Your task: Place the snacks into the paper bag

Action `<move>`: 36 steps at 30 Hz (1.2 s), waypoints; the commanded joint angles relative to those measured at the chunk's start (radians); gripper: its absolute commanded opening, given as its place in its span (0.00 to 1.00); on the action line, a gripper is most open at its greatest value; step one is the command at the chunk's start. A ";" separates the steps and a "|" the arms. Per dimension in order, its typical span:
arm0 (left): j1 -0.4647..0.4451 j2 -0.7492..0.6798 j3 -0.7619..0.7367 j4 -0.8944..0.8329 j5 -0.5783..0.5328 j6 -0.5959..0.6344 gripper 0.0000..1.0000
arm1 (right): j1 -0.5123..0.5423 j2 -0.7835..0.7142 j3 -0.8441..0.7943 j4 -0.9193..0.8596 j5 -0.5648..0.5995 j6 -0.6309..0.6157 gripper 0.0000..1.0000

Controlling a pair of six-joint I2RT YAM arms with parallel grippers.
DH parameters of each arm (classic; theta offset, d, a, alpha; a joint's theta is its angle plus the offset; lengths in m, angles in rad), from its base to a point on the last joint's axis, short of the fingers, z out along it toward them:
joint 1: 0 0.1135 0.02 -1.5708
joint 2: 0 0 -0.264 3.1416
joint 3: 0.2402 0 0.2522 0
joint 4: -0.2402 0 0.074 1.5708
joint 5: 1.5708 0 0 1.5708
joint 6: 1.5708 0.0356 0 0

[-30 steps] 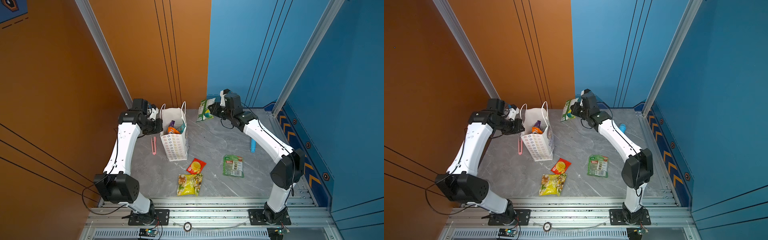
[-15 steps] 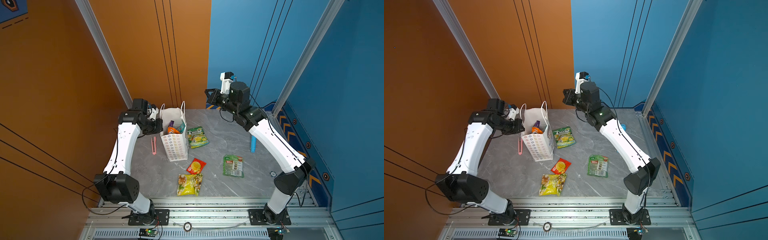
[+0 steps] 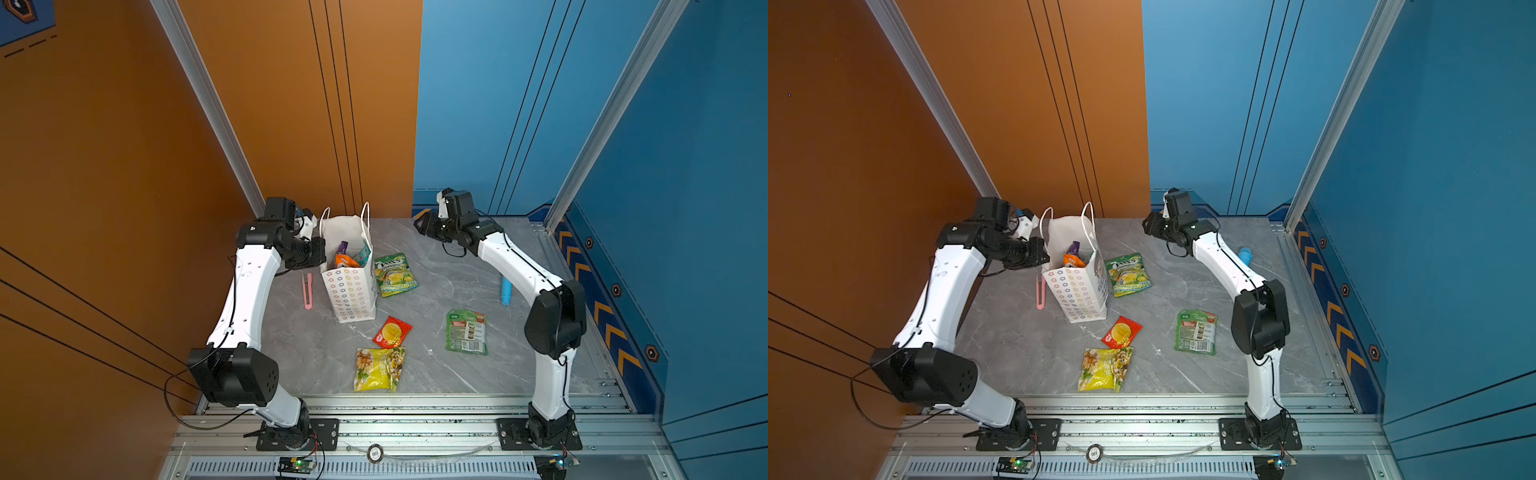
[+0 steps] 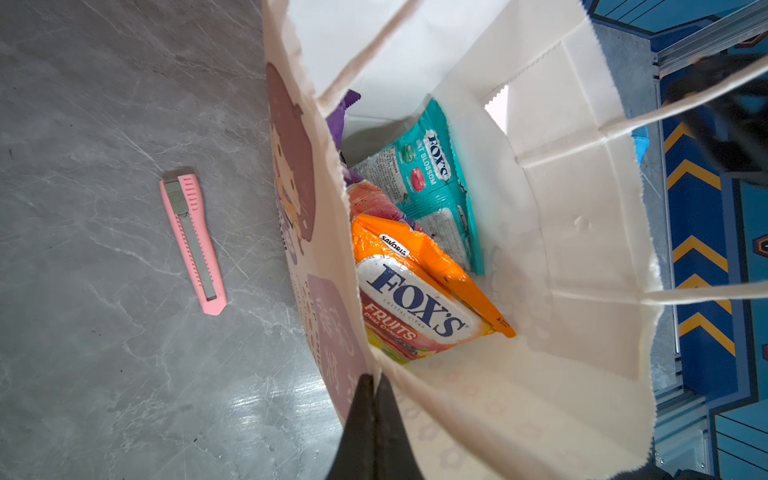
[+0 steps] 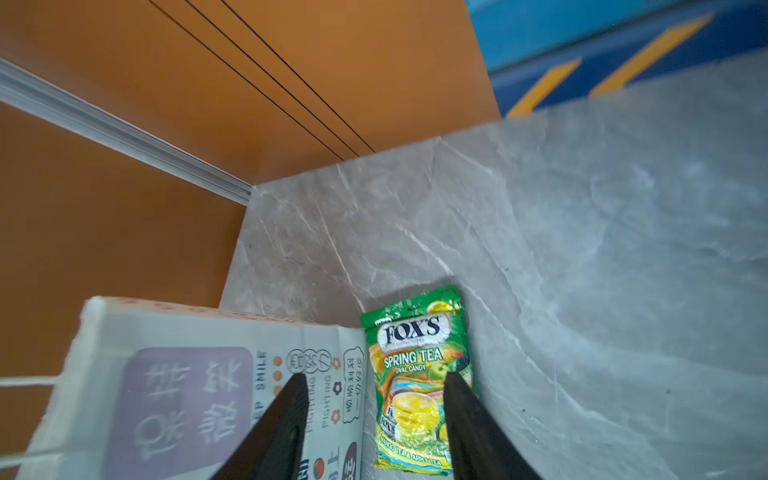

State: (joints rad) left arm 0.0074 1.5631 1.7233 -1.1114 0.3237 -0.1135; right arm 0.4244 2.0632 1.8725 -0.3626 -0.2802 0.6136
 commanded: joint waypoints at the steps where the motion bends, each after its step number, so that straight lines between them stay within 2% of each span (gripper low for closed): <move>1: 0.000 -0.026 0.002 0.010 0.032 0.006 0.00 | -0.006 0.082 0.008 -0.050 -0.128 -0.018 0.71; 3: 0.000 -0.028 0.002 0.011 0.030 0.007 0.00 | -0.007 0.128 0.031 -0.076 -0.143 -0.031 0.78; 5: 0.000 -0.028 0.001 0.012 0.026 0.007 0.00 | -0.005 0.172 0.052 -0.088 -0.157 -0.036 0.80; 11: -0.002 -0.021 0.007 0.010 0.029 0.006 0.00 | -0.010 0.279 0.089 -0.095 -0.226 -0.015 0.75; 17: -0.001 -0.016 0.008 0.011 0.027 0.006 0.00 | -0.002 0.321 0.094 -0.093 -0.240 -0.012 0.72; 36: -0.002 -0.020 0.007 0.011 0.030 0.005 0.00 | 0.071 0.358 0.061 -0.103 -0.261 -0.008 0.65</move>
State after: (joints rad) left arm 0.0074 1.5631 1.7233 -1.1114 0.3237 -0.1135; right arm 0.4820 2.4035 1.9419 -0.4393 -0.5152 0.6018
